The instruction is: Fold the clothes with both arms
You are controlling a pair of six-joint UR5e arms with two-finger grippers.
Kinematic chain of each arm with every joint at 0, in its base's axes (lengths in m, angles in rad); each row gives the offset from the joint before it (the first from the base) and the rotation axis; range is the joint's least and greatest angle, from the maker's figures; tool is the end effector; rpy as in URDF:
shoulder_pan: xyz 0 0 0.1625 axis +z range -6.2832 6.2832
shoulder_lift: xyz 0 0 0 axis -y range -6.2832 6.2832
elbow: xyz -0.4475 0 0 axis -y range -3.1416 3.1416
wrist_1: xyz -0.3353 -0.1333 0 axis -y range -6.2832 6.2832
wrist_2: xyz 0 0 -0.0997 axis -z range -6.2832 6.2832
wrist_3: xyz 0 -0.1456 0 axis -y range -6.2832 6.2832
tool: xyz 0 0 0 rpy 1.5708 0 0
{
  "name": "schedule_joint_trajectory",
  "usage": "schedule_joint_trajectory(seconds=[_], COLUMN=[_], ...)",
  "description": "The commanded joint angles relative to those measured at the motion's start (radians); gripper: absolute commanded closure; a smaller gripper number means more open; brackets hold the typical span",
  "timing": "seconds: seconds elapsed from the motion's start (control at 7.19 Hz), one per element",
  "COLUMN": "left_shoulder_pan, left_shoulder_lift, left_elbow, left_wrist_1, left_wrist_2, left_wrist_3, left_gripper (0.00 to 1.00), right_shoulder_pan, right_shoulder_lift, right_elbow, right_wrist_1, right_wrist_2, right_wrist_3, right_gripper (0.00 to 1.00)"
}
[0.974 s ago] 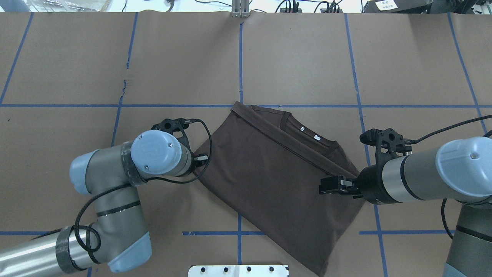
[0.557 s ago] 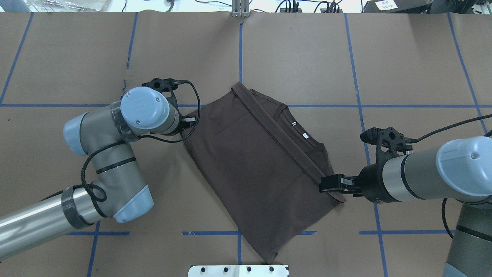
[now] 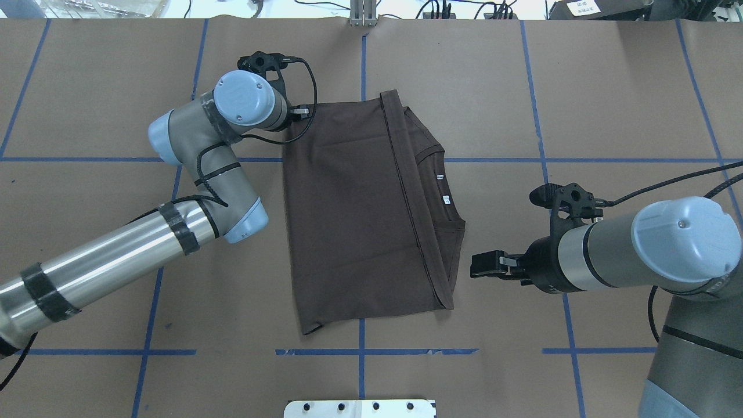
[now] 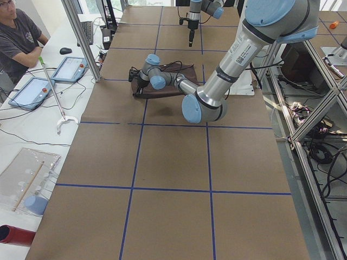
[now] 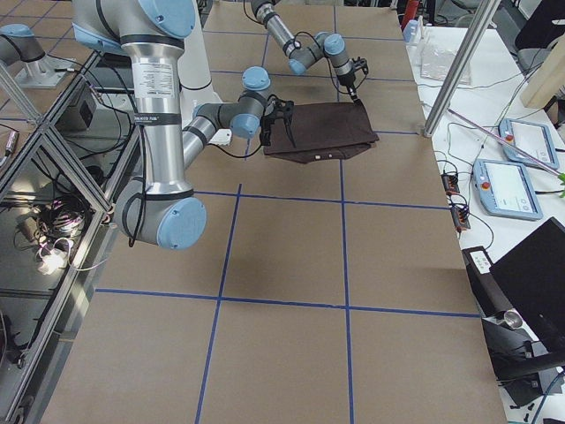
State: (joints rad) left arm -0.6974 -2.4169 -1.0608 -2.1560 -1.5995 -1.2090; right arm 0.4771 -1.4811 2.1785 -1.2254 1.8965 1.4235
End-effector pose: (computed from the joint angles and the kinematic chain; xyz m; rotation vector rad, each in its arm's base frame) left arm 0.5516 -0.6306 0.3572 0.4442 0.8118 -0.2982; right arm -0.3746 -0.2912 0.3762 0.0361 -1.0734 0.1277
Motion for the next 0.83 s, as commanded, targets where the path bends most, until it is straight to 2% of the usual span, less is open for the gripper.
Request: schedule_joint_trajectory(seconds=[0.0,0.14,0.28,0.42,0.56,0.7], left_shoulder_pan=[-0.004,-0.002,-0.002,-0.005,-0.016,-0.039], left_shoulder_lift=[-0.1,-0.106,-0.105,-0.105,-0.105,-0.099], left_elbow=[0.168,0.192,0.197,0.196,0.182,0.124], left_wrist_1=[-0.092,-0.134,-0.137,-0.159,-0.168,-0.154], left_wrist_2=[0.012,0.041,0.044,0.055,0.053,0.014], left_wrist_3=[0.019,0.025,0.028,0.032,0.031,0.046], left_gripper=[1.0,1.0,0.1,0.0,0.0,0.0], right_shoulder_pan=[0.005,0.008,0.012,0.026,0.038,0.046], right_shoulder_lift=[0.012,0.012,0.013,0.021,0.024,0.028], right_elbow=[-0.008,-0.008,-0.009,-0.014,-0.029,-0.034], right_wrist_1=[0.0,0.0,0.0,-0.002,-0.017,-0.051], right_wrist_2=[0.0,0.0,0.0,0.003,0.003,0.0], right_wrist_3=[0.0,0.0,0.0,0.0,-0.008,-0.055], right_gripper=[0.0,0.0,0.0,0.0,0.0,0.0])
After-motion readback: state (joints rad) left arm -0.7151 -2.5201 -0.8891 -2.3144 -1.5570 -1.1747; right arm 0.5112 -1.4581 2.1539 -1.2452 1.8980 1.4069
